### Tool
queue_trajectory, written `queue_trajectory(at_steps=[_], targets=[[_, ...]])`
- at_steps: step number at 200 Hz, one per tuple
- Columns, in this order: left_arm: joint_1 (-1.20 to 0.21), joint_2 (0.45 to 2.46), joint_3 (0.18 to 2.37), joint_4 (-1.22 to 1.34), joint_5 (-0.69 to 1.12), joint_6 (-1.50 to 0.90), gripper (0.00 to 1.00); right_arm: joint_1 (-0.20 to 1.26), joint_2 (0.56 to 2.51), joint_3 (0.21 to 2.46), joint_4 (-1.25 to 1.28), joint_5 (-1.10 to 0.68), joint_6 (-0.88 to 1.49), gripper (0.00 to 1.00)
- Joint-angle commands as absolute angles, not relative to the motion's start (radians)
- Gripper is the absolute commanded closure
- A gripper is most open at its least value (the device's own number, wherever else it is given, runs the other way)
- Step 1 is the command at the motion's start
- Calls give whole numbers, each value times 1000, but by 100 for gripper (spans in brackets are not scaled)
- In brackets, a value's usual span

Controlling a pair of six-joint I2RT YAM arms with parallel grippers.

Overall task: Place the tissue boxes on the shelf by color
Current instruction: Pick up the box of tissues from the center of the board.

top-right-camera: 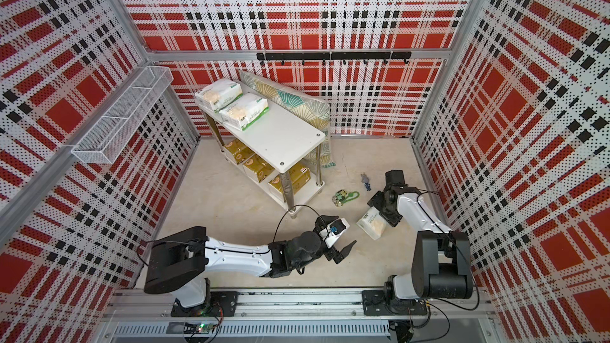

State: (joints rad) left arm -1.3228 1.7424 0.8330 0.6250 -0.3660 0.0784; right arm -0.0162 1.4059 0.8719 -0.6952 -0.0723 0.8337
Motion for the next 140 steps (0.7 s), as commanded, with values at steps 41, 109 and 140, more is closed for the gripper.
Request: queue_trajectory(at_steps=[41, 109, 140], targets=[[-1336, 1831, 860, 788, -416, 154, 1, 83, 1320, 890, -733, -109, 984, 19], [-1337, 1882, 908, 786, -465, 150, 1, 100, 1250, 860, -715, -136, 1067, 19], [-1338, 1897, 929, 786, -501, 154, 1, 109, 1231, 844, -698, -158, 1102, 19]])
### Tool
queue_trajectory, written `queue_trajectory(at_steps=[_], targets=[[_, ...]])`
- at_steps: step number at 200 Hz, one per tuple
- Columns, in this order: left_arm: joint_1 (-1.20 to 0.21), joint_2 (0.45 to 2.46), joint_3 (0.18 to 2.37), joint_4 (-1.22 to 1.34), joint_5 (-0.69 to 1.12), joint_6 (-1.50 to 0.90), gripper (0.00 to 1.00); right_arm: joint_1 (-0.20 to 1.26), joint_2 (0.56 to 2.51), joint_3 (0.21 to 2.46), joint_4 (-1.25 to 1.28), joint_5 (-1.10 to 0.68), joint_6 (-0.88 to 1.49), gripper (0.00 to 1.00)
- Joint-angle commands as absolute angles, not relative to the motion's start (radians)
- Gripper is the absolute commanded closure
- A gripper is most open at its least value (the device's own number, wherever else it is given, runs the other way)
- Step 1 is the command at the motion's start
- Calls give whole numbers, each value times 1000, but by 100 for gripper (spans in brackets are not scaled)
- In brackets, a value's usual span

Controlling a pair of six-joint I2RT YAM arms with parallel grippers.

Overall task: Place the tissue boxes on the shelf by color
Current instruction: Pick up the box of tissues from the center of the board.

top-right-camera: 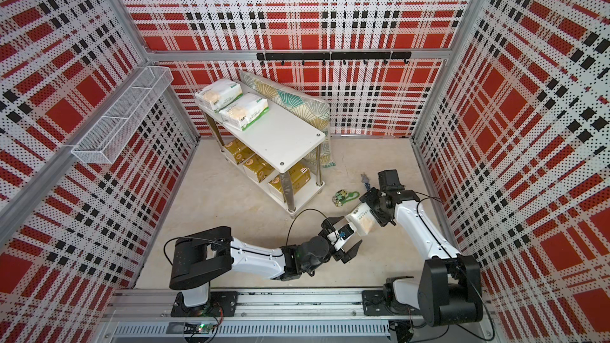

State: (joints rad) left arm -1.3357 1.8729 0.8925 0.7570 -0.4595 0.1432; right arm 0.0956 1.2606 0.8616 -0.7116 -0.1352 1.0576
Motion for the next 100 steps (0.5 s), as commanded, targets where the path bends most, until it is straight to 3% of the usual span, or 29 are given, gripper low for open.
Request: queue_trajectory(at_steps=[1, 100], targets=[[-1338, 1898, 929, 786, -502, 154, 1, 110, 1231, 843, -698, -158, 1102, 19], [-1368, 1947, 976, 773, -525, 201, 1, 112, 1223, 864, -690, -177, 1136, 19]])
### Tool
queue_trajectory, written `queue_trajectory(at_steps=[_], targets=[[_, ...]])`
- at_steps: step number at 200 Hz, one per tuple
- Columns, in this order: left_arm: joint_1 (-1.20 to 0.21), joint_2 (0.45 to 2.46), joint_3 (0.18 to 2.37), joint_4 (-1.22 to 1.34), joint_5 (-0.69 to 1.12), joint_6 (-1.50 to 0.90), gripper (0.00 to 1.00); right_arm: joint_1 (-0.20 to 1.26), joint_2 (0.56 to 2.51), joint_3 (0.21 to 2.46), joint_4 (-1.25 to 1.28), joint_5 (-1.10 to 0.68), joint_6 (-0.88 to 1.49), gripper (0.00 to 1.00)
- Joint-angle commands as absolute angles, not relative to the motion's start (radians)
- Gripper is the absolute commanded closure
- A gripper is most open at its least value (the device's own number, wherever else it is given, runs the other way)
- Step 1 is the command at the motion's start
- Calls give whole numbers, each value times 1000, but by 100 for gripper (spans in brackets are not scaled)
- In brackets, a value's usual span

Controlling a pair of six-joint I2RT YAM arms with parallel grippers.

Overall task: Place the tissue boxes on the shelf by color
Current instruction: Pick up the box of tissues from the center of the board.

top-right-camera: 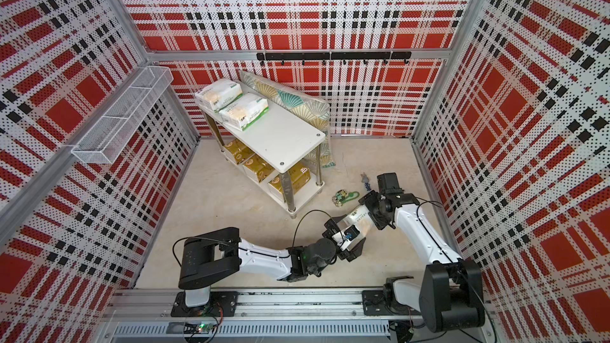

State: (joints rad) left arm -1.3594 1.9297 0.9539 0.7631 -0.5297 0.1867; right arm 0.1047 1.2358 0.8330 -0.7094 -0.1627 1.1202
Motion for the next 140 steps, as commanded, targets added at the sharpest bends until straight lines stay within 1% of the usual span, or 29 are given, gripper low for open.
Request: queue_trajectory(at_steps=[1, 35, 75, 109, 140], targets=[[-1367, 1947, 976, 773, -525, 201, 1, 112, 1223, 864, -689, -177, 1135, 19], [-1373, 1941, 974, 754, -478, 213, 1, 113, 1223, 866, -684, -178, 1135, 19], [-1381, 1943, 973, 752, -493, 221, 1, 113, 1240, 884, -673, -184, 1137, 19], [-1384, 1964, 994, 740, -564, 230, 1, 111, 1242, 897, -667, -230, 1132, 20], [-1379, 1996, 1021, 739, -619, 244, 1, 115, 1199, 870, -664, -275, 1121, 21]])
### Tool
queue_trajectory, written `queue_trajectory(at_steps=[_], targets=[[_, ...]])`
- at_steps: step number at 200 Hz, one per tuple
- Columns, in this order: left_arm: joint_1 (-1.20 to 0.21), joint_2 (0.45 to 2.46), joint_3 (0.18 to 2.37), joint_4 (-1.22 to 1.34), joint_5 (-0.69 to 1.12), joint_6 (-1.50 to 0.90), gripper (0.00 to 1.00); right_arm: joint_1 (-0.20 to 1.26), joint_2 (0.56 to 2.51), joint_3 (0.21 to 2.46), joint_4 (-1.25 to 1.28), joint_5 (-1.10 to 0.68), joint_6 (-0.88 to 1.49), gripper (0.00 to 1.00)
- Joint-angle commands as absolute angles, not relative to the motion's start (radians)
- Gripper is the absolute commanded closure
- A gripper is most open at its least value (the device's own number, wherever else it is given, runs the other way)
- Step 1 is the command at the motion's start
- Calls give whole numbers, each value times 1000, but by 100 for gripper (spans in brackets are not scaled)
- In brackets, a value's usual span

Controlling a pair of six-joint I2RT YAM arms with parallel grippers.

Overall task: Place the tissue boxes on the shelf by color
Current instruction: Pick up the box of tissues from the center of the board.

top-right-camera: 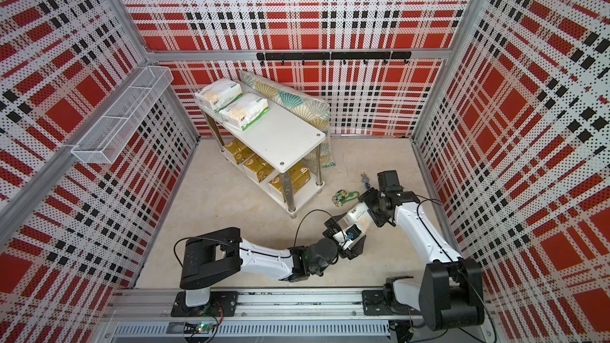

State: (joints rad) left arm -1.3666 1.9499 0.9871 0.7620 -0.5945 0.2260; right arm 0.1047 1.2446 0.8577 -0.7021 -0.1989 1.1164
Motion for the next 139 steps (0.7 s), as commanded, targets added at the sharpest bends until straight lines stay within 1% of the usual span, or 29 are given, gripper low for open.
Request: queue_trajectory(at_steps=[1, 56, 95, 139], targets=[[-1379, 1998, 1022, 738, -619, 244, 1, 115, 1197, 867, -665, -277, 1119, 21], [-1337, 1996, 1030, 730, -573, 203, 1, 125, 1137, 821, -704, -293, 1077, 21], [-1318, 1990, 1026, 723, -545, 214, 0, 126, 1146, 821, -714, -306, 1055, 21], [-1310, 2012, 1057, 704, -532, 225, 1, 139, 1163, 828, -718, -306, 1040, 21]])
